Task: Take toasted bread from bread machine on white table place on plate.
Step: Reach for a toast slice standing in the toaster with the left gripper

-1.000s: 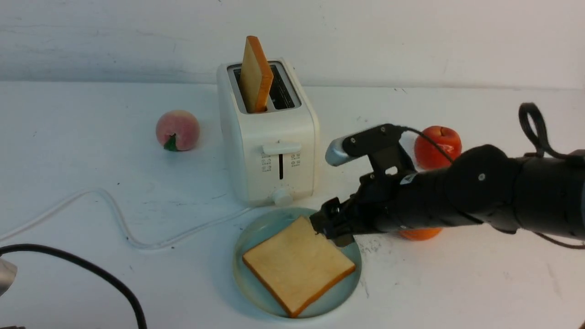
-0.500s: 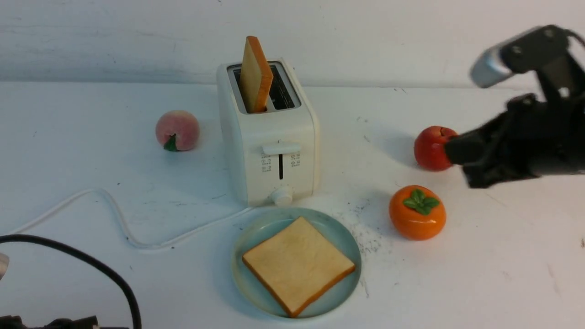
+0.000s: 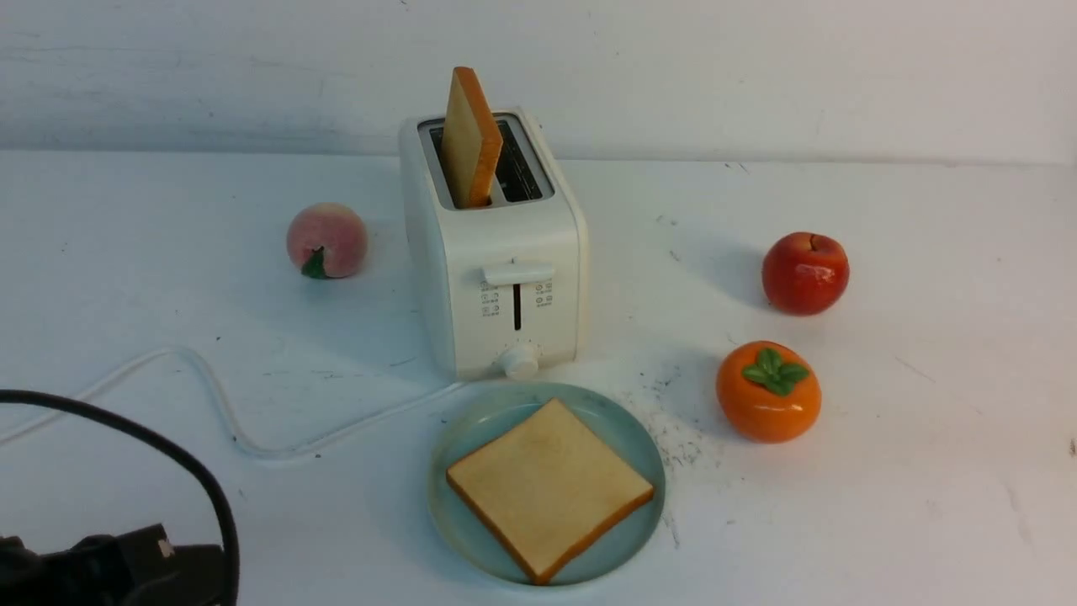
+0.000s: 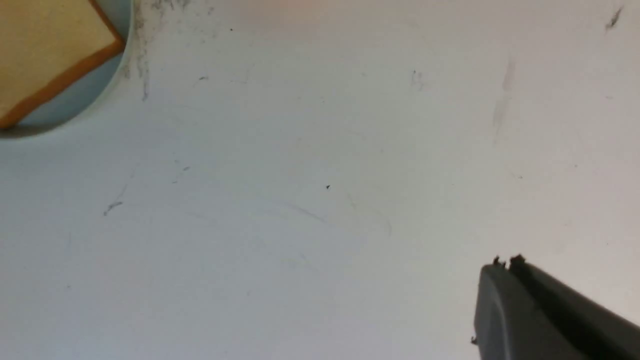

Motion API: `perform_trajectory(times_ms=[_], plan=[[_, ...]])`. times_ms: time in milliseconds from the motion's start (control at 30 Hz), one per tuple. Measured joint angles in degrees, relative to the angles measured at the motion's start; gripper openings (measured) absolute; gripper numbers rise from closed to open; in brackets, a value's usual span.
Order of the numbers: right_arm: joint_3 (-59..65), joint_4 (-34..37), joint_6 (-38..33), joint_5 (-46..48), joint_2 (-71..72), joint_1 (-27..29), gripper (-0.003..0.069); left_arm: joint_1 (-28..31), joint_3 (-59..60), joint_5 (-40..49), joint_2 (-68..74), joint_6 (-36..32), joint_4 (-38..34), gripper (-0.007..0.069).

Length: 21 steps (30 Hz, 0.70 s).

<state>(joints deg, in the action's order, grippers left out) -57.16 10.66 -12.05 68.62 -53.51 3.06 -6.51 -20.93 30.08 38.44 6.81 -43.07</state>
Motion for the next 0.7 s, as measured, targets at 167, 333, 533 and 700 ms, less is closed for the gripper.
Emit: perform_trajectory(times_ms=[167, 333, 533, 700], plan=[[7.7, 0.9, -0.2, -1.4, 8.1, 0.0, -0.0008, 0.0, -8.0, 5.4, 6.3, 1.0, -2.0, -0.0013], [17.9, 0.6, -0.2, -9.2, 16.8, 0.0, -0.0004, 0.0, -27.1, 13.6, 16.0, -0.1, -0.5, -0.0014], [25.8, 0.7, -0.2, -17.4, 21.4, 0.0, 0.0001, -3.7, -48.6, 20.4, 29.5, 1.1, 6.7, -0.0014], [26.6, 0.7, -0.2, -19.3, 21.5, 0.0, 0.0003, -14.9, -60.8, 22.1, 41.1, 9.7, 21.3, -0.0014]])
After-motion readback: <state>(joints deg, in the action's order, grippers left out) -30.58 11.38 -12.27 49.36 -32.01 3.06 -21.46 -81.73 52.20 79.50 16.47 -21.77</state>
